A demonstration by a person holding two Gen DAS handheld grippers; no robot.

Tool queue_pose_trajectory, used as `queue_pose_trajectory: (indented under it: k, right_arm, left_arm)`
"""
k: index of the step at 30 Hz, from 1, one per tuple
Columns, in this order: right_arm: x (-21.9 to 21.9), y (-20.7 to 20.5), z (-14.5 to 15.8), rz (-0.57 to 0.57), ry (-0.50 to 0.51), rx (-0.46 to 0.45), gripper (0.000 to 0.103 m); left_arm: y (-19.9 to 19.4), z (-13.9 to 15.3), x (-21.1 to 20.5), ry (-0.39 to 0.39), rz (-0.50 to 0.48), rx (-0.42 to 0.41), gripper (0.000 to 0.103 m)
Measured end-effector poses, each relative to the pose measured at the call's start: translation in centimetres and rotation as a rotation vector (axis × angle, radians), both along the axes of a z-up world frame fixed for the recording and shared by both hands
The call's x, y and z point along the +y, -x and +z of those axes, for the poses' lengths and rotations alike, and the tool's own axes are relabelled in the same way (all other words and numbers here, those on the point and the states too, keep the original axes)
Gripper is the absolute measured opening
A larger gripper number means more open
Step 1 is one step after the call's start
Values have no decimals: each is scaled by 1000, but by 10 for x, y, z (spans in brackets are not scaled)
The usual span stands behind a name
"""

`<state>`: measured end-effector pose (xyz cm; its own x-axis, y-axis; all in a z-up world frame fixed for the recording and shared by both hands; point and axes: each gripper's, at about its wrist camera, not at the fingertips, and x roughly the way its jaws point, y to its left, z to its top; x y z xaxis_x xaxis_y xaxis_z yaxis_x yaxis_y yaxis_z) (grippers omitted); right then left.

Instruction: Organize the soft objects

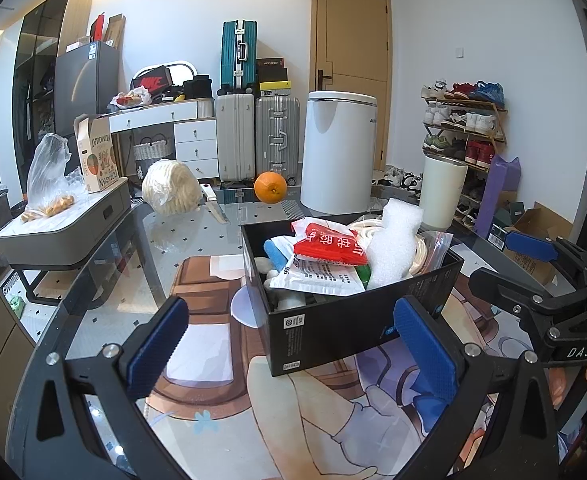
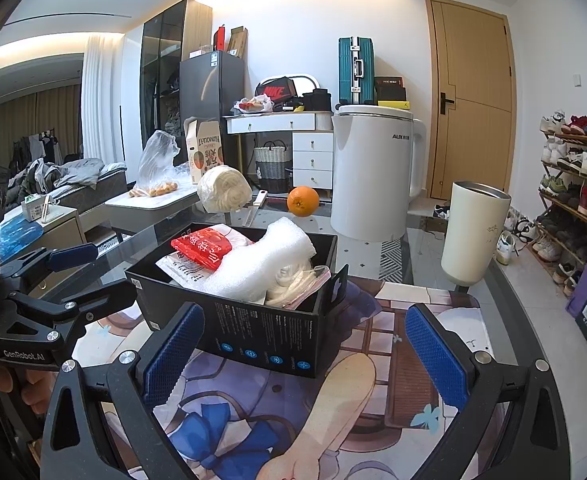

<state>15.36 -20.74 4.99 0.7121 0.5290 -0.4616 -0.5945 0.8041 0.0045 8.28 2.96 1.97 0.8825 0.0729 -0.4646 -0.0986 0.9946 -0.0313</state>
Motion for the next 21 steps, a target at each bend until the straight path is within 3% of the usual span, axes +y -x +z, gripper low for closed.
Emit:
queue_pose_trajectory:
  k: [21]
  right_arm:
    - [0,0,0,1,2,1,102]
  left_arm:
    - [0,3,-3,-16,17,-5,103]
